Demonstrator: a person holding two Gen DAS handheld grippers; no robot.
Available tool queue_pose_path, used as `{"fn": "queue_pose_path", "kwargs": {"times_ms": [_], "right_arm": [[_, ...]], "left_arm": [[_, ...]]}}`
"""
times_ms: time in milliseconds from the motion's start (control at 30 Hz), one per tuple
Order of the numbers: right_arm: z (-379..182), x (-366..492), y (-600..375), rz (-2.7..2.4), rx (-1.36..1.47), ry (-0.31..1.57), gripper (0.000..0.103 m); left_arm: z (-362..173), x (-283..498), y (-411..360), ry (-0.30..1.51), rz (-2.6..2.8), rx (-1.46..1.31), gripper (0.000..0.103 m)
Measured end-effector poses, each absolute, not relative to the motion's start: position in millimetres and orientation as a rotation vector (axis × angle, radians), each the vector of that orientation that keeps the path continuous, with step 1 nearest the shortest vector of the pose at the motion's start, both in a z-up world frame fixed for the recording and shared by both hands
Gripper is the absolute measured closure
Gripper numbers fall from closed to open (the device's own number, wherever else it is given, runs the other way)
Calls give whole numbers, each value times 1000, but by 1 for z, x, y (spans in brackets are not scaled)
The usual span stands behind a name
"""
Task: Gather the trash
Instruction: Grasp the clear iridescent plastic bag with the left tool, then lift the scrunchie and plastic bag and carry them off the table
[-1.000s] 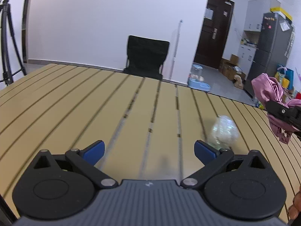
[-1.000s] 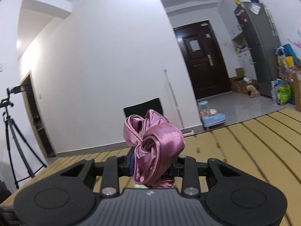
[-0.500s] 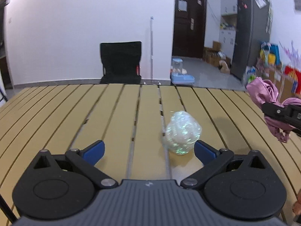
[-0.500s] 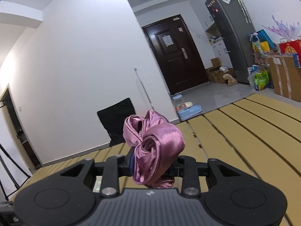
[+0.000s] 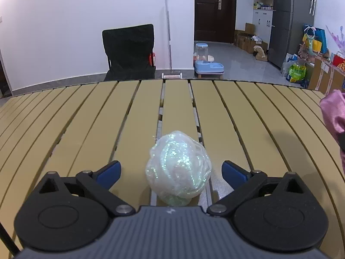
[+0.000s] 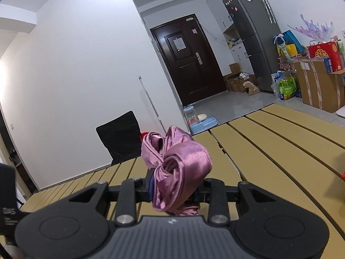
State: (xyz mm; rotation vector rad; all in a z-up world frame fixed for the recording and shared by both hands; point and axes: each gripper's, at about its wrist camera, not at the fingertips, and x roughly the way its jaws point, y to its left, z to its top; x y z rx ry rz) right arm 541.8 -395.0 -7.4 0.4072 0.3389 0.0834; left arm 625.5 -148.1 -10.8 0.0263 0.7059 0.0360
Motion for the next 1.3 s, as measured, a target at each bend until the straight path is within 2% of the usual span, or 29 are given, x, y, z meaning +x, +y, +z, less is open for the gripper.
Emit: {"fn": "queue_pose_path", "kwargs": {"times_ms": [33, 67, 100, 133, 167, 200, 300, 867, 1300], "right_arm": [[-7, 541, -390, 83, 404, 340, 73], [-7, 542, -389, 85, 401, 341, 73], [-8, 543, -389, 85, 398, 343, 73], [-8, 543, -388, 85, 395, 345, 73], [-9, 543, -387, 85, 392, 346, 73], [-9, 544, -387, 86, 390, 347, 73], [-9, 543, -383, 84, 387, 349, 73], [6, 533, -366, 108, 313, 372, 73], [31, 474, -344, 150, 236, 352, 73]], "left_arm": [[-12, 627, -148, 707, 43, 27, 6], [-12, 629, -149, 708, 48, 30, 15], [-13, 628, -149, 713, 50, 34, 29], [-14, 629, -148, 724, 38, 31, 37], [-15, 630, -147, 735, 23, 22, 52], [-15, 630, -145, 743, 17, 17, 54], [-14, 626, -142, 733, 29, 14, 57], [26, 563, -133, 634, -11, -10, 57], [55, 498, -107, 592, -20, -49, 57]]}}
